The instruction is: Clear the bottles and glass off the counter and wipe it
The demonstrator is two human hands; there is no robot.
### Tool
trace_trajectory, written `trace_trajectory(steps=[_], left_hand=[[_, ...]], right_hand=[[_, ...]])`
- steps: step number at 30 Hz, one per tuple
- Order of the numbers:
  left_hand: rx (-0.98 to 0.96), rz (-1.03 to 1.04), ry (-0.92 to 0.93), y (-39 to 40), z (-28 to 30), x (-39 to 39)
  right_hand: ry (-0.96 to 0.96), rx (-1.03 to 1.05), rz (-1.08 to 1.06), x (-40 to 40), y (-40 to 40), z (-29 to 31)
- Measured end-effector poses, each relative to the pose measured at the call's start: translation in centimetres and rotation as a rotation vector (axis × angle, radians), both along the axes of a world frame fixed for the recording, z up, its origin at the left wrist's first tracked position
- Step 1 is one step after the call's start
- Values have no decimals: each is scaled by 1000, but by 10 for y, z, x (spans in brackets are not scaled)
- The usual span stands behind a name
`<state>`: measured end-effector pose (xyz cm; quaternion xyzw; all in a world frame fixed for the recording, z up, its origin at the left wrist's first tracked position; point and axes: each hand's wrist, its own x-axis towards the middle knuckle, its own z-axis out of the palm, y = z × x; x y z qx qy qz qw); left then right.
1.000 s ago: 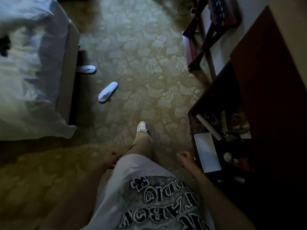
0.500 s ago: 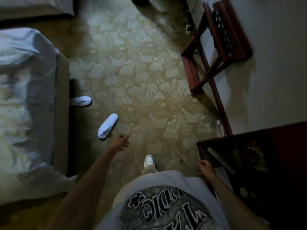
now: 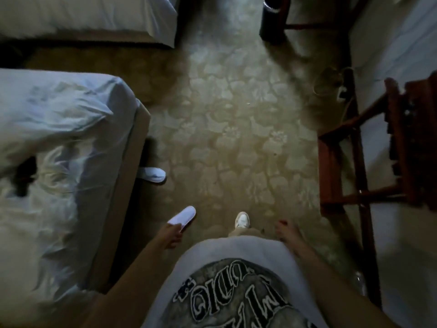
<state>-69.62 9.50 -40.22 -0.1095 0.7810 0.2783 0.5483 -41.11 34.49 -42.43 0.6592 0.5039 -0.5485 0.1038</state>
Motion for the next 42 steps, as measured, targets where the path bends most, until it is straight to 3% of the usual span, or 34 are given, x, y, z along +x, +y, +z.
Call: trace_trajectory(steps=[5, 12, 19, 22, 27, 34, 42], left_hand=[[-57, 120, 7, 62, -2, -73], [-28, 98, -9, 200, -37, -216], [122, -223, 81, 447, 3, -426], [224, -262, 213, 544, 31, -490], [243, -274, 160, 659, 22, -570], [-19, 102, 39, 728, -4, -638], [2, 204, 24, 872, -9, -763]], right_hand=[[159, 103, 194, -162, 159, 38], [39, 67, 290, -268, 275, 8], [-157, -39, 24, -333, 358, 10], [-168, -56, -9, -377, 406, 23], [-136, -76, -28, -467, 514, -1], [-41, -37, -14, -648, 723, -7], [130, 120, 84, -846, 946, 10]])
